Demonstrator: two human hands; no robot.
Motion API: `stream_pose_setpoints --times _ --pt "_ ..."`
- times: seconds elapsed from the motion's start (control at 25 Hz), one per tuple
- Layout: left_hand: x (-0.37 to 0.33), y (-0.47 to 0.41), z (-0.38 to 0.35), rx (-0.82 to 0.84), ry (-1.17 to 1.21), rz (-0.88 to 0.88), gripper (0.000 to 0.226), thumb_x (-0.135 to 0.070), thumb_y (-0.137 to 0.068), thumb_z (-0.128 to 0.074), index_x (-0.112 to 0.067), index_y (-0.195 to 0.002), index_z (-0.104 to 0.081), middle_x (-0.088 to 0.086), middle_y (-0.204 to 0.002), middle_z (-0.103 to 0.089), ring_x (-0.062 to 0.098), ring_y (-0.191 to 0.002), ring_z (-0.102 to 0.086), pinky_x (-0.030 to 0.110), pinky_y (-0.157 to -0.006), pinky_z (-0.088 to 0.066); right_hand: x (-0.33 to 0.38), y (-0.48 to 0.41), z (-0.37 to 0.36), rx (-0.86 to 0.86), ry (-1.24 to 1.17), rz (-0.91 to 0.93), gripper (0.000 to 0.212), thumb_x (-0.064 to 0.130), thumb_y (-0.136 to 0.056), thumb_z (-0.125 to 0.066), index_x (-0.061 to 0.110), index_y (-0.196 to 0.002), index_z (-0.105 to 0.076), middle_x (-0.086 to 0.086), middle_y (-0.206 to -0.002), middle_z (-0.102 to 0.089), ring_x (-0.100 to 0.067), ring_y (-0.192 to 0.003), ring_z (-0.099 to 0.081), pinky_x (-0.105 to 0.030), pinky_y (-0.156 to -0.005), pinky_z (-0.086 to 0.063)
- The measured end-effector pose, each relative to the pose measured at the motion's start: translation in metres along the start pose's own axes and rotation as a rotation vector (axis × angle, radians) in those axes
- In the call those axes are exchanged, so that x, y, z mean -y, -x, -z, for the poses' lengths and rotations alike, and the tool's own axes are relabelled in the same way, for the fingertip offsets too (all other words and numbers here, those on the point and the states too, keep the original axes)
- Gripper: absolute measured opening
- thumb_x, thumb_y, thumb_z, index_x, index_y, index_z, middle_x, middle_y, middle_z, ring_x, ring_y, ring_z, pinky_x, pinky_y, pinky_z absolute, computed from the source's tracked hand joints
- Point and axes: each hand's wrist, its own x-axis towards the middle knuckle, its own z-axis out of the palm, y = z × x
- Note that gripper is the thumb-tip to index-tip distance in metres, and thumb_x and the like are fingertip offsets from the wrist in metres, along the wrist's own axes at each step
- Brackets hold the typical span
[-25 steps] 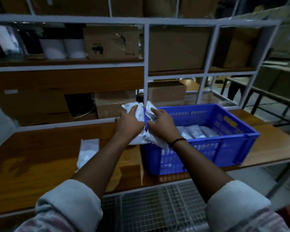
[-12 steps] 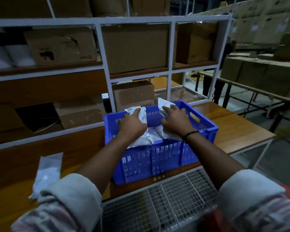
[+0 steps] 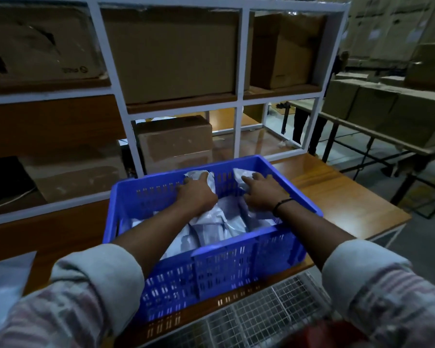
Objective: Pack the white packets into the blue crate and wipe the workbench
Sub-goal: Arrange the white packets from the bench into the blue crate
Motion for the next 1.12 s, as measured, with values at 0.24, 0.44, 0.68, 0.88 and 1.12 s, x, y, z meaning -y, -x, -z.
stream_pose_setpoints --times 0.24,0.44,0.68,0.88,1.12 --pt "-0.003 -0.021 -0.027 0.136 -0.079 0.033 0.081 -0.026 -0.09 -0.058 -0.033 -0.158 -0.014 0.032 -0.163 -0.003 0.048 -0.15 -0.018 0.053 -0.116 -0.025 -0.008 -0.034 -0.008 0.38 0.172 0.185 0.056 0.039 -0.097 -0.06 0.016 -0.146 -0.044 -0.008 -0.148 -0.044 -0.033 -0.132 -0.045 -0.036 -0.104 -0.037" --pt "0.01 -0.02 -0.05 0.196 -0.139 0.085 0.081 -0.037 -0.095 -0.054 -0.039 -0.16 -0.006 0.023 -0.167 0.003 0.051 -0.148 -0.016 0.053 -0.12 -0.024 -0.001 -0.051 -0.025 0.439 0.442 0.358 0.029 0.033 -0.088 -0.07 0.016 -0.109 -0.059 -0.011 -0.113 -0.058 -0.03 -0.111 -0.053 -0.034 -0.098 -0.037" --pt "0.038 -0.007 -0.028 0.163 -0.126 0.187 0.079 -0.033 -0.098 -0.051 -0.044 -0.16 -0.004 0.014 -0.168 0.008 0.054 -0.147 -0.011 0.058 -0.116 -0.025 0.002 -0.052 -0.03 0.376 0.48 0.374 0.052 0.044 -0.088 -0.066 0.011 -0.127 -0.058 -0.018 -0.136 -0.05 -0.034 -0.126 -0.048 -0.052 -0.109 -0.038" --pt "0.062 0.015 -0.019 0.144 -0.133 0.354 0.086 -0.057 -0.102 -0.047 -0.036 -0.161 0.012 0.012 -0.165 0.029 0.056 -0.149 -0.007 0.057 -0.119 -0.02 0.022 -0.05 -0.014 0.267 0.317 0.476 0.069 0.055 -0.093 -0.057 0.02 -0.15 -0.039 -0.011 -0.157 -0.033 -0.036 -0.139 -0.036 -0.047 -0.113 -0.031" --pt "0.094 0.013 -0.015 0.426 -0.253 0.06 0.109 -0.069 -0.092 -0.056 -0.025 -0.161 0.017 0.007 -0.167 0.026 0.036 -0.157 0.002 0.05 -0.125 -0.017 0.051 -0.046 -0.008 0.265 0.191 0.592 0.066 0.056 -0.091 -0.062 0.016 -0.142 -0.05 -0.009 -0.148 -0.049 -0.03 -0.133 -0.046 -0.041 -0.108 -0.04"
